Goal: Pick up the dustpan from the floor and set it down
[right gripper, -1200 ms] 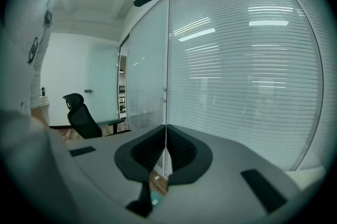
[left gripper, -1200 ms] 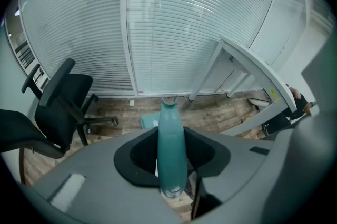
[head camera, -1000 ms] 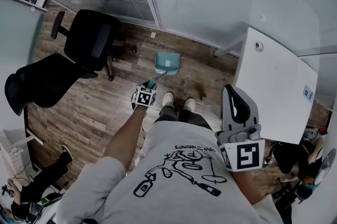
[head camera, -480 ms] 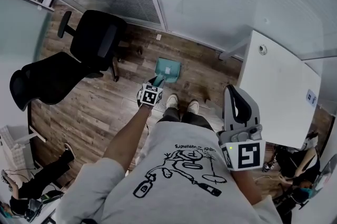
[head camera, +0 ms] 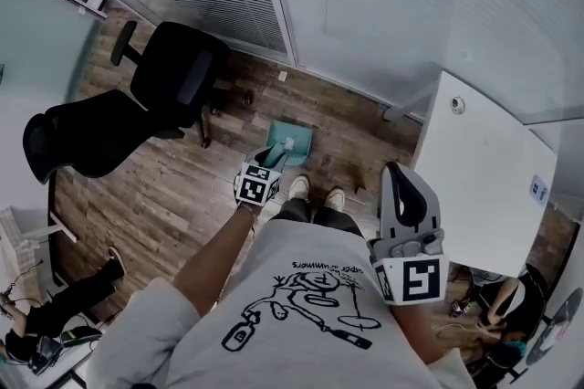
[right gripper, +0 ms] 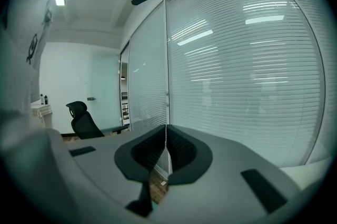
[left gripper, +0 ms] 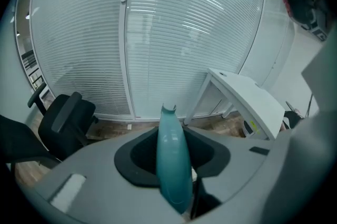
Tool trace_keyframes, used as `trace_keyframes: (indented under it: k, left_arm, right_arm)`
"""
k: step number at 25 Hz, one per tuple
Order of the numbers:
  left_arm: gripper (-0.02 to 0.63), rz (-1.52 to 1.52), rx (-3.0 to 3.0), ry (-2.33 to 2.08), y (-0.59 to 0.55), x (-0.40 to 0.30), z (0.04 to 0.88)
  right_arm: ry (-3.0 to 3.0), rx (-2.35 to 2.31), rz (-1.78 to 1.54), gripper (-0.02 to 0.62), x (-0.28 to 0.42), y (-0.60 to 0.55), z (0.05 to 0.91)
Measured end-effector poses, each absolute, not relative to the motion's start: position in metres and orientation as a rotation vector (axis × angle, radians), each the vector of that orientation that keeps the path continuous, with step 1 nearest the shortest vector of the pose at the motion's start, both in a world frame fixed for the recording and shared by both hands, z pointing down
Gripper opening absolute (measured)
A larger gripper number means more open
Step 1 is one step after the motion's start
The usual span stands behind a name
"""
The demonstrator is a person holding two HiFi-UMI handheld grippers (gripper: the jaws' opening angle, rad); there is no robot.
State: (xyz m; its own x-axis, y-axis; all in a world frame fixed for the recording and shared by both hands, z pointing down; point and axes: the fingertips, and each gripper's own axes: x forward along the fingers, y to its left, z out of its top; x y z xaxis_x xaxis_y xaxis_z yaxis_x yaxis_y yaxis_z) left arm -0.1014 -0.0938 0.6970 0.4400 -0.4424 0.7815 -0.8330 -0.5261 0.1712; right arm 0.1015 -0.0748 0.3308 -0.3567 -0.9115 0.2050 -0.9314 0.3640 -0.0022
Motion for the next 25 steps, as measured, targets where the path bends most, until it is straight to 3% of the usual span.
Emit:
trace_keyframes:
  k: [25]
  left_arm:
    - [0.121, 0.438, 2.516, -1.175, -0.115, -0.056, 0.421]
  right_arm:
    - [-2.462, 1.701, 0.168, 0.006, 0.11, -0.076, 0.328]
